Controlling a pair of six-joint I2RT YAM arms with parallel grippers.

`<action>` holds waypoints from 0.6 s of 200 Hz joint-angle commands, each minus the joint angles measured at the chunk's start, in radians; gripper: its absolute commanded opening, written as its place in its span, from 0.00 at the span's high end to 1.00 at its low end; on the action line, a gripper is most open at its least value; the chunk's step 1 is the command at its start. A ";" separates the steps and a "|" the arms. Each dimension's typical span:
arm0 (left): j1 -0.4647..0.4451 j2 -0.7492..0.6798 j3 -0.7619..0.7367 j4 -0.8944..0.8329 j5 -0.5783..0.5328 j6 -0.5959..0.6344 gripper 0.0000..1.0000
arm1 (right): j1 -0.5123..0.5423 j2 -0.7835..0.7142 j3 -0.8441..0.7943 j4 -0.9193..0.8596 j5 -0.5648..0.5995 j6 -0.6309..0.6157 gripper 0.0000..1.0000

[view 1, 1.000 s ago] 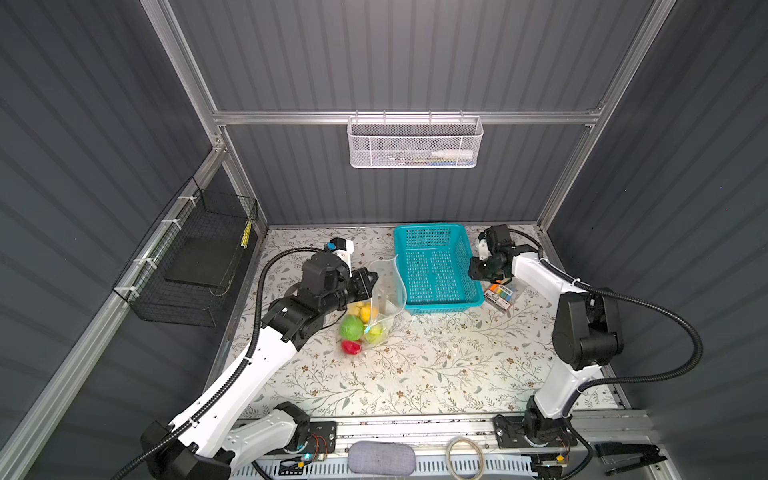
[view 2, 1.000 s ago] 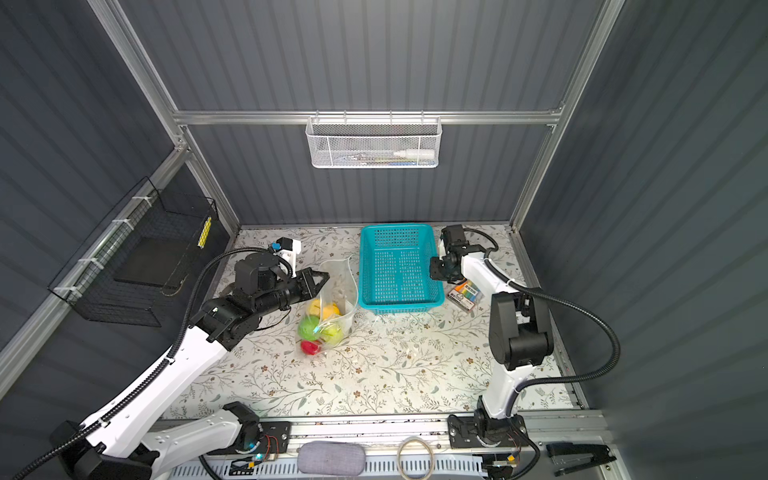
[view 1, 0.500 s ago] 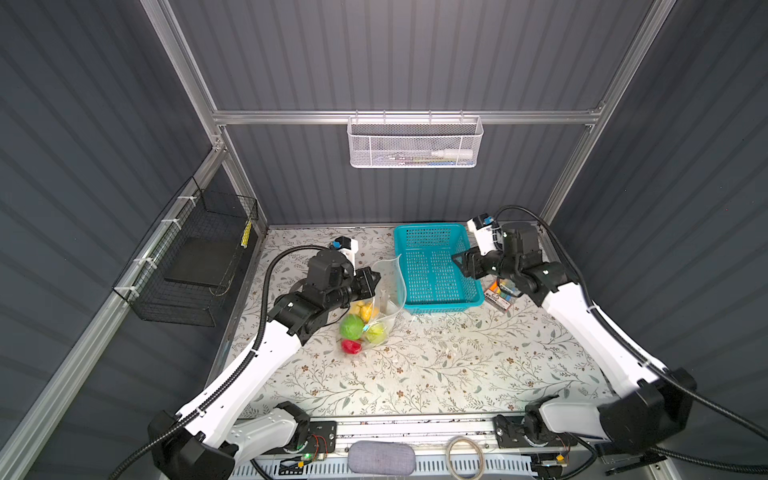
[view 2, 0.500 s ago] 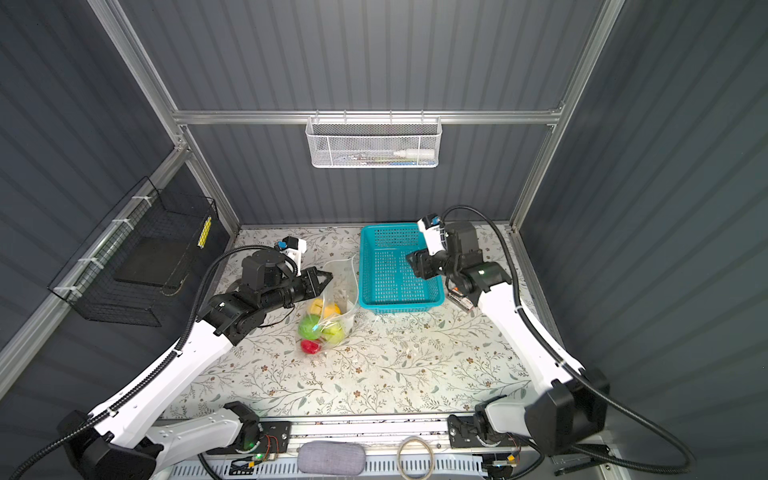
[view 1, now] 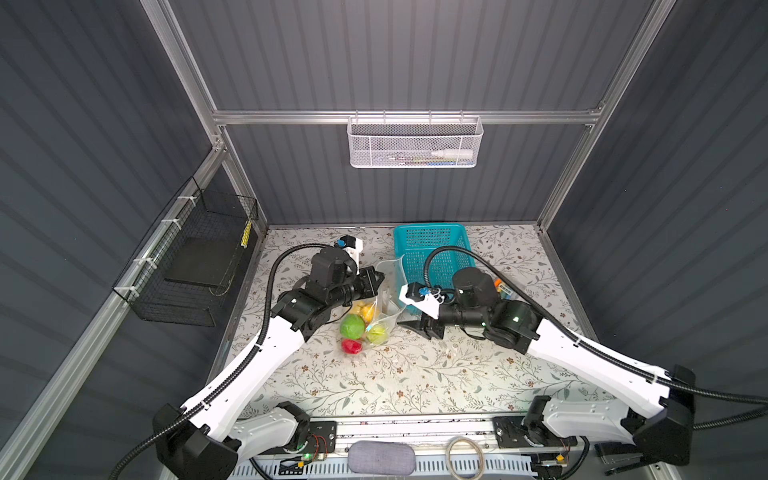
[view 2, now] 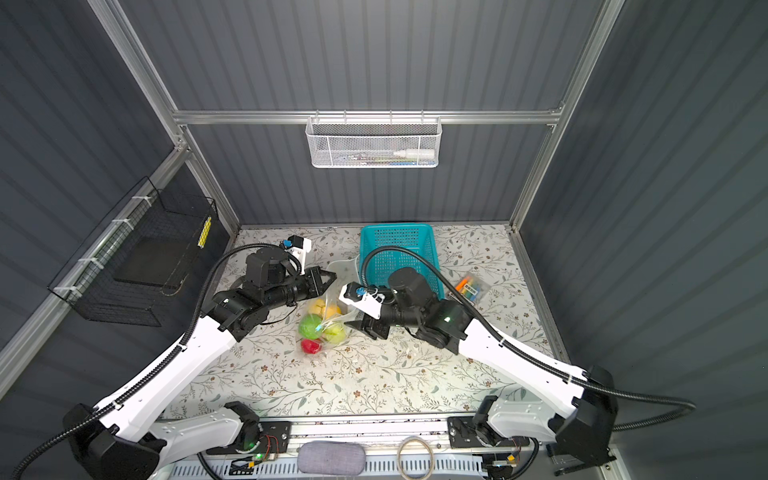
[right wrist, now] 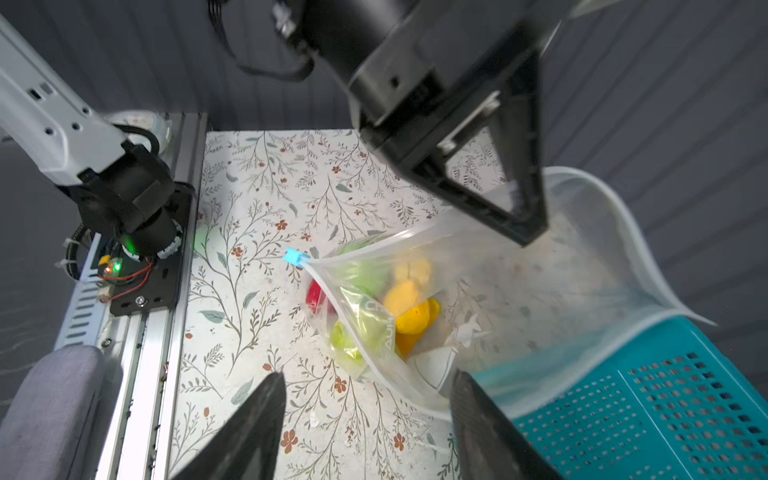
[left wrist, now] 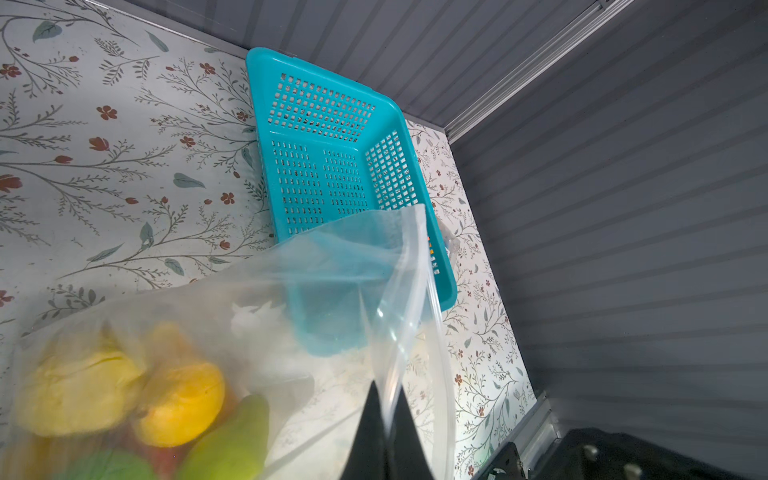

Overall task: Place the food in the zip-top bag and seal the zipper
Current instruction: 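Move the right gripper to the bag's zipper end and pinch the blue slider tab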

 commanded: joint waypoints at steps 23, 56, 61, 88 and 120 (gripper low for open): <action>-0.004 -0.031 0.008 -0.014 0.023 0.031 1.00 | 0.040 0.096 0.059 0.009 0.134 -0.201 0.38; -0.004 -0.037 0.005 -0.023 0.039 0.045 1.00 | 0.051 0.149 0.087 0.018 0.159 -0.218 0.71; -0.004 -0.037 0.008 -0.026 0.044 0.048 1.00 | 0.054 0.152 0.094 0.014 0.155 -0.213 0.77; -0.004 -0.047 0.033 -0.051 0.040 0.079 1.00 | 0.103 0.150 0.147 -0.015 0.136 -0.185 0.99; -0.004 -0.058 0.076 -0.060 0.058 0.115 1.00 | 0.231 0.144 0.191 0.010 0.152 -0.161 1.00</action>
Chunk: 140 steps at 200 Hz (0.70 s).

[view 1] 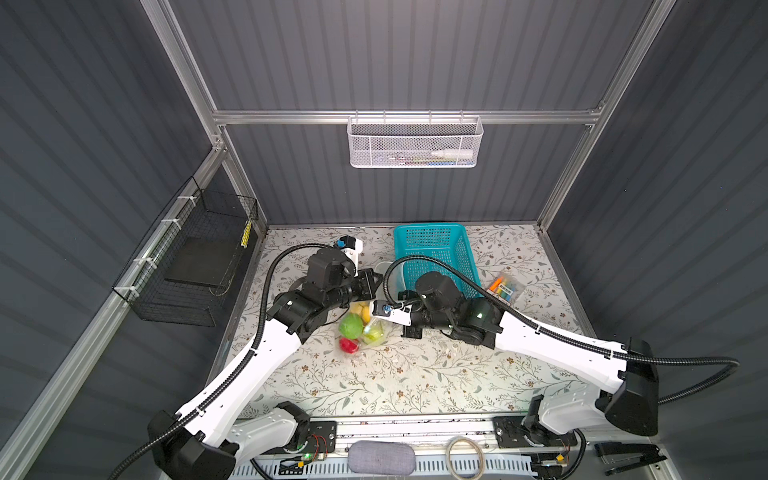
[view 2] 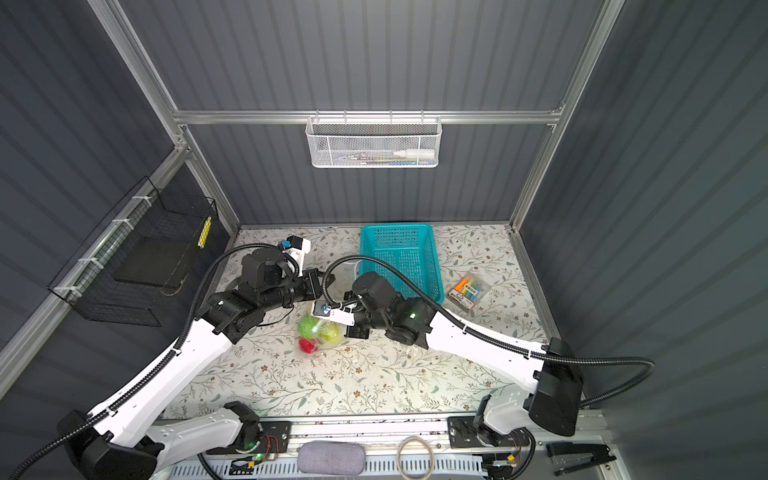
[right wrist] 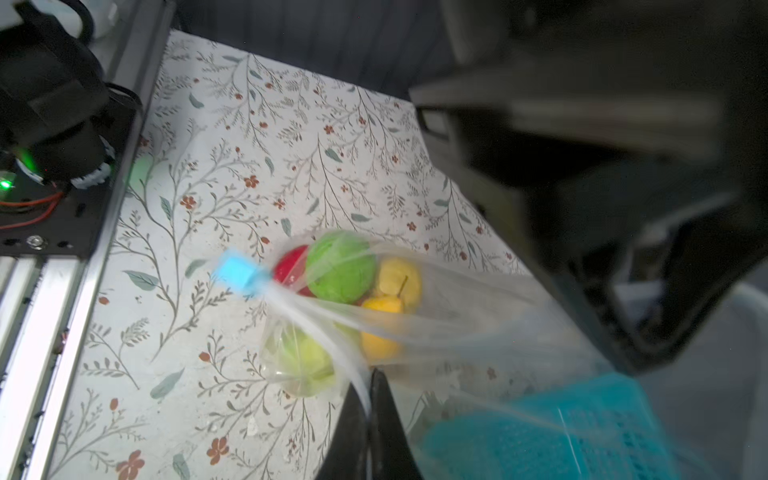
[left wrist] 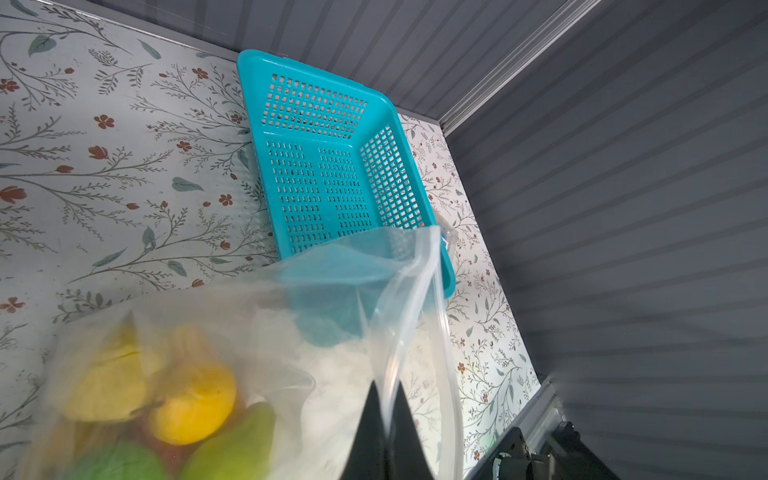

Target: Place the food in the zip-top bag and seal the zipper

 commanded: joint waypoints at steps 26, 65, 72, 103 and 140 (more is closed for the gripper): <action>-0.004 -0.018 0.085 -0.017 0.099 0.084 1.00 | 0.131 -0.012 0.086 0.052 -0.011 0.104 1.00; -0.004 0.012 0.063 0.013 0.161 0.076 1.00 | 0.130 0.033 0.078 0.055 0.121 0.229 1.00; -0.005 0.016 0.060 0.016 0.163 0.070 0.98 | 0.127 0.038 0.069 0.052 0.161 0.243 1.00; -0.004 0.003 0.062 0.006 0.096 0.056 0.40 | 0.089 0.019 0.007 0.062 0.177 0.314 1.00; -0.001 -0.070 0.072 -0.018 -0.023 0.082 0.07 | 0.006 -0.031 -0.072 0.116 0.084 0.419 1.00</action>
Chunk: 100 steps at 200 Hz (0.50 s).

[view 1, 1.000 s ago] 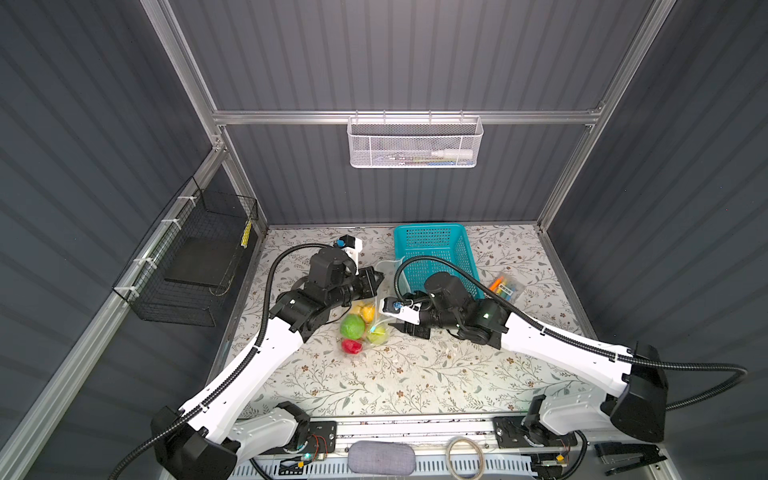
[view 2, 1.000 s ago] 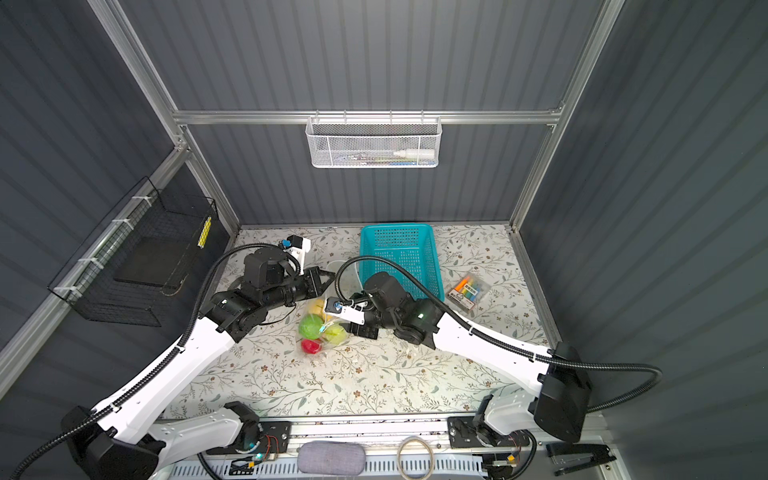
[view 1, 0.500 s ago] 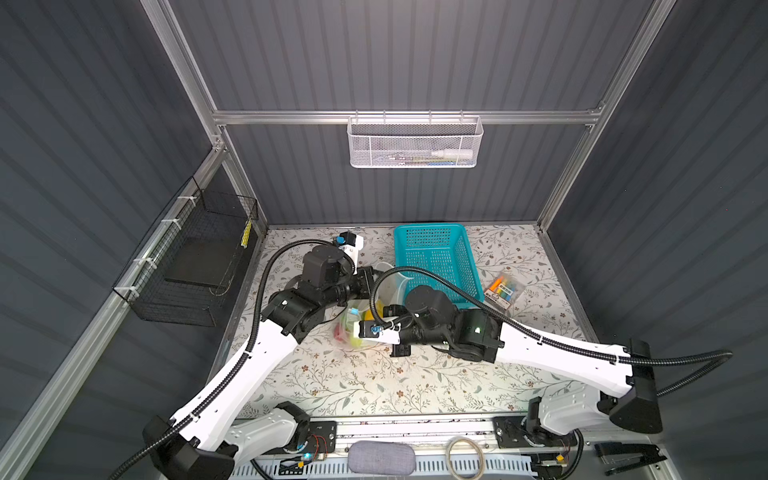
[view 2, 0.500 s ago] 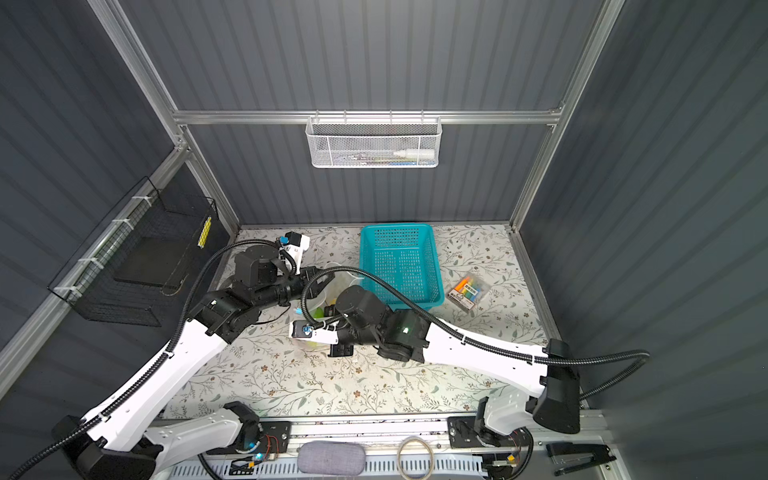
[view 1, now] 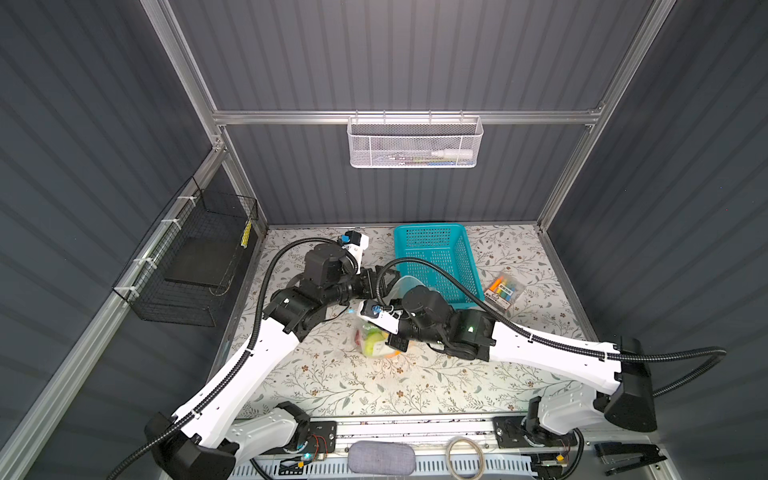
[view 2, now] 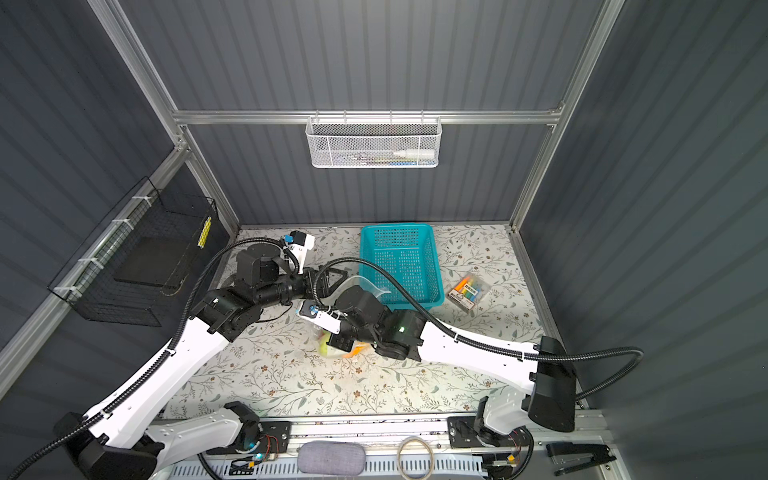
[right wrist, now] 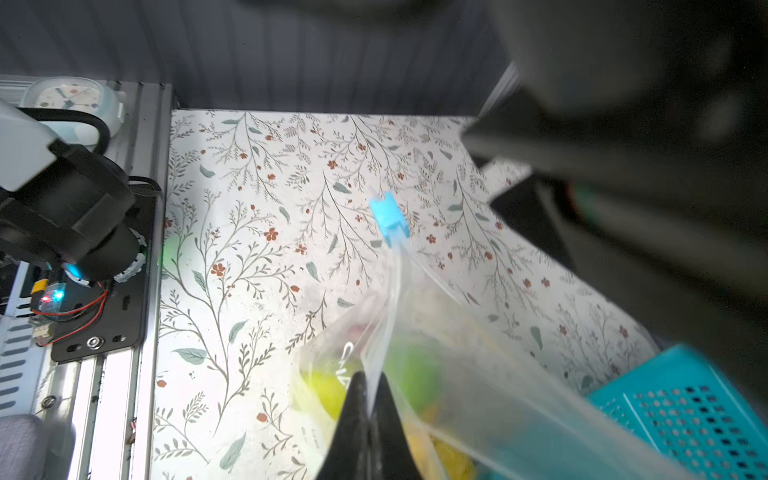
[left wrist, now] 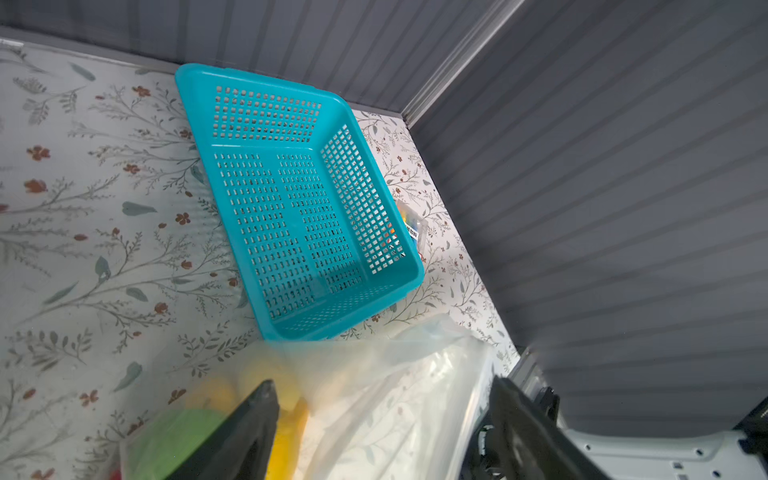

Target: Place the food in the zip-top bag and seal the zipper

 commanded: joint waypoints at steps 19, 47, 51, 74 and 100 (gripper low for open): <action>0.001 -0.115 0.018 -0.029 -0.130 0.063 0.07 | -0.082 -0.061 -0.055 0.081 -0.064 0.148 1.00; 0.016 -0.192 -0.026 -0.029 -0.189 0.096 0.09 | -0.152 -0.064 -0.063 0.105 -0.079 0.210 1.00; 0.018 -0.202 -0.032 -0.027 -0.190 0.099 0.10 | -0.165 -0.064 -0.061 0.102 -0.087 0.223 1.00; 0.032 -0.247 -0.063 -0.011 -0.189 0.114 0.15 | -0.236 -0.078 -0.073 0.114 -0.162 0.285 1.00; 0.043 -0.261 -0.094 0.020 -0.144 0.142 0.24 | -0.288 -0.108 -0.121 0.176 -0.236 0.331 1.00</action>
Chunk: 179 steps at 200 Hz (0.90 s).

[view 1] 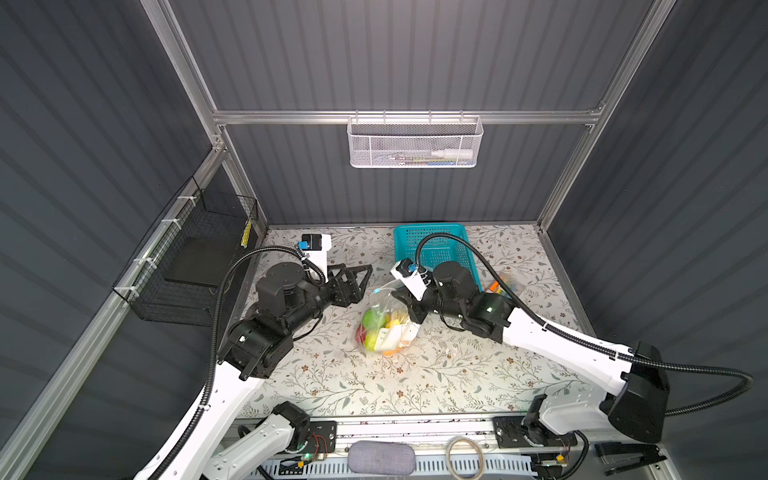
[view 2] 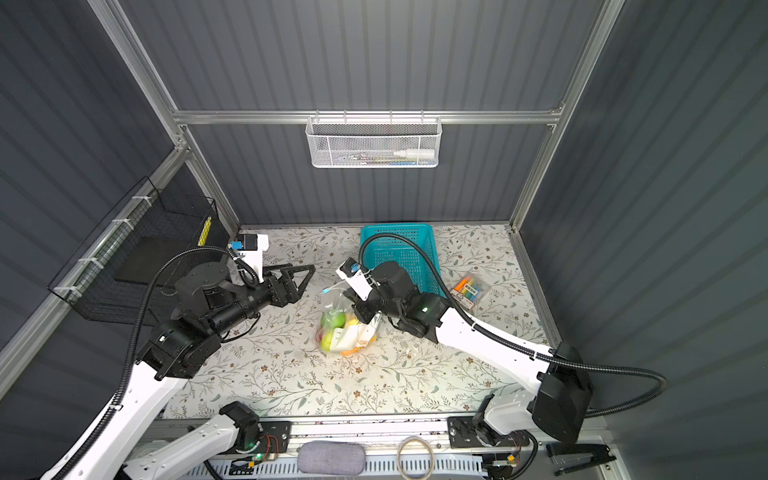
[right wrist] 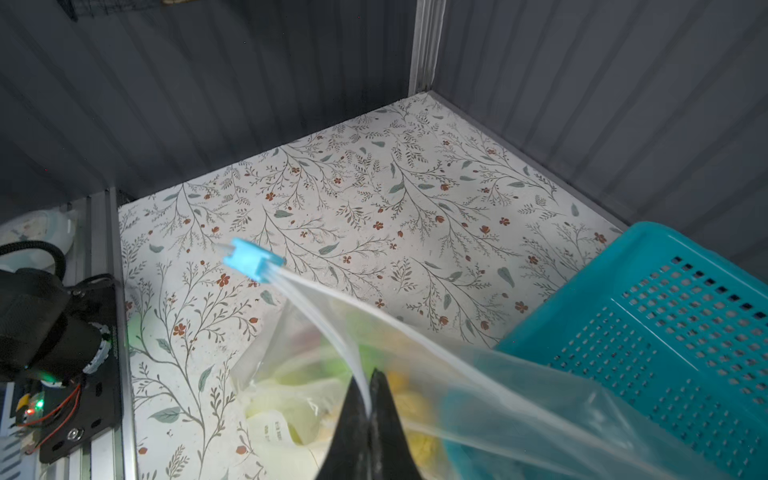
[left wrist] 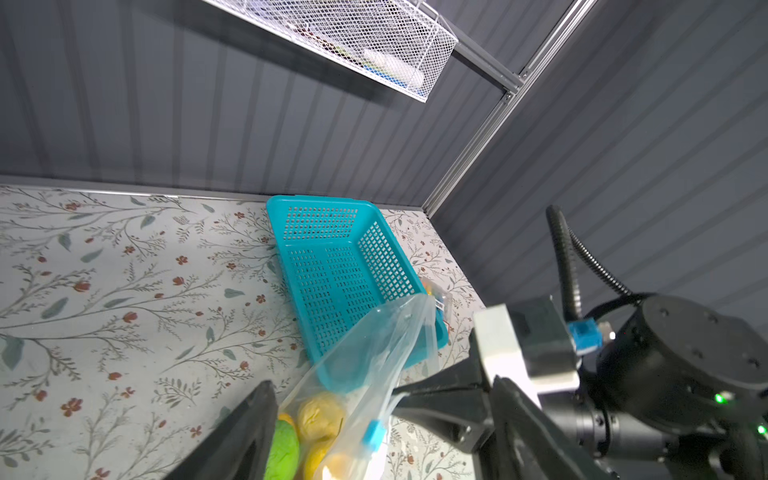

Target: Place the food in the zip-top bag and seal the zipper

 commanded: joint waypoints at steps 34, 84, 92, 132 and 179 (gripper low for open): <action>0.035 0.011 -0.092 0.109 0.176 0.093 0.39 | -0.088 -0.051 -0.060 0.104 -0.169 0.160 1.00; 0.036 0.014 -0.168 0.162 0.338 0.192 0.54 | -0.109 -0.016 -0.011 0.067 -0.212 0.216 1.00; 0.036 0.010 -0.176 0.169 0.339 0.199 0.54 | -0.111 -0.009 -0.002 0.061 -0.211 0.219 1.00; 0.036 0.043 -0.196 0.198 0.368 0.219 0.53 | -0.120 0.007 0.027 0.038 -0.216 0.225 1.00; 0.036 0.110 -0.182 0.216 0.352 0.230 0.60 | -0.123 0.008 0.032 0.039 -0.233 0.221 1.00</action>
